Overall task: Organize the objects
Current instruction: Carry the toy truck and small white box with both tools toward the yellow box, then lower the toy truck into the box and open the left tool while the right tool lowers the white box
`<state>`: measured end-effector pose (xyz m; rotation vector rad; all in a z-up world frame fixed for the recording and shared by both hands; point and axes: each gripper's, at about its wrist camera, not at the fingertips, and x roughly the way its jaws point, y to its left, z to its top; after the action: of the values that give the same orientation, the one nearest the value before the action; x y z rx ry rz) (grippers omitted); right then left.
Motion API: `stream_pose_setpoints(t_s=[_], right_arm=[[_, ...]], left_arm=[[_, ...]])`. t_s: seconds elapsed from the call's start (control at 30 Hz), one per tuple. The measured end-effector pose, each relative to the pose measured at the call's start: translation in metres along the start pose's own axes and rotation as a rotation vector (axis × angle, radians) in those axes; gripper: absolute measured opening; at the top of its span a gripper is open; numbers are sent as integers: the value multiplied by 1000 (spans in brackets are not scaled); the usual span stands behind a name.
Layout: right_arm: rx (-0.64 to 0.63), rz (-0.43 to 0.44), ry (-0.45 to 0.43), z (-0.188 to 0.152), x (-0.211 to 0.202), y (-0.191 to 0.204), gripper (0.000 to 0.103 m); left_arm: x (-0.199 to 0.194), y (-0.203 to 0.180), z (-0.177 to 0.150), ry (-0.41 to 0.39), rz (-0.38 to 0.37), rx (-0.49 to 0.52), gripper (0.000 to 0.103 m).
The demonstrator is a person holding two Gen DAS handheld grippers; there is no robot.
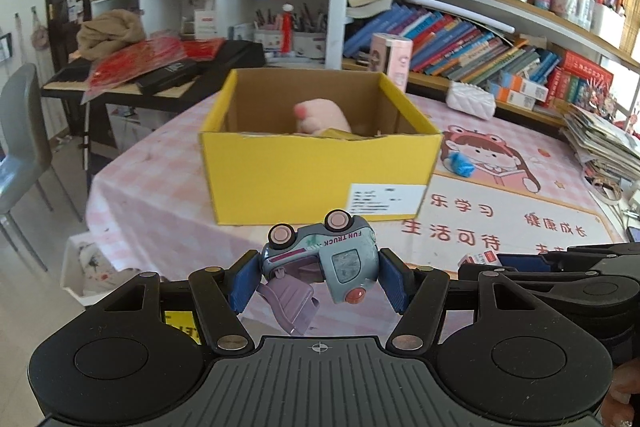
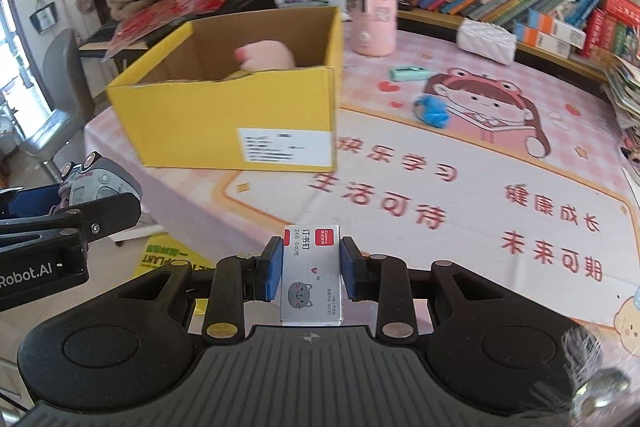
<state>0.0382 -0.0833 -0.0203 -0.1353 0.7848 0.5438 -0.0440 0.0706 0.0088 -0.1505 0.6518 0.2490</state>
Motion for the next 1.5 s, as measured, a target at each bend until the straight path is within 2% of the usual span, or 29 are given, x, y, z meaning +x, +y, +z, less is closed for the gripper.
stream_pose_setpoints(t_s=[0.47, 0.77, 0.97, 1.27, 1.5], right_arm=[[-23, -23, -34, 6, -10, 30, 28], [-39, -31, -57, 24, -7, 34, 28], [-44, -28, -99, 54, -1, 25, 28], [-61, 34, -183, 120, 23, 18, 28], [-103, 63, -213, 165, 54, 10, 28]], left_arm=[[-11, 24, 3, -48, -20, -6, 62], [-3, 29, 21, -72, -19, 0, 62], [15, 32, 41, -80, -17, -21, 62], [44, 34, 85, -130, 34, -26, 63], [79, 35, 109, -124, 77, -27, 62]])
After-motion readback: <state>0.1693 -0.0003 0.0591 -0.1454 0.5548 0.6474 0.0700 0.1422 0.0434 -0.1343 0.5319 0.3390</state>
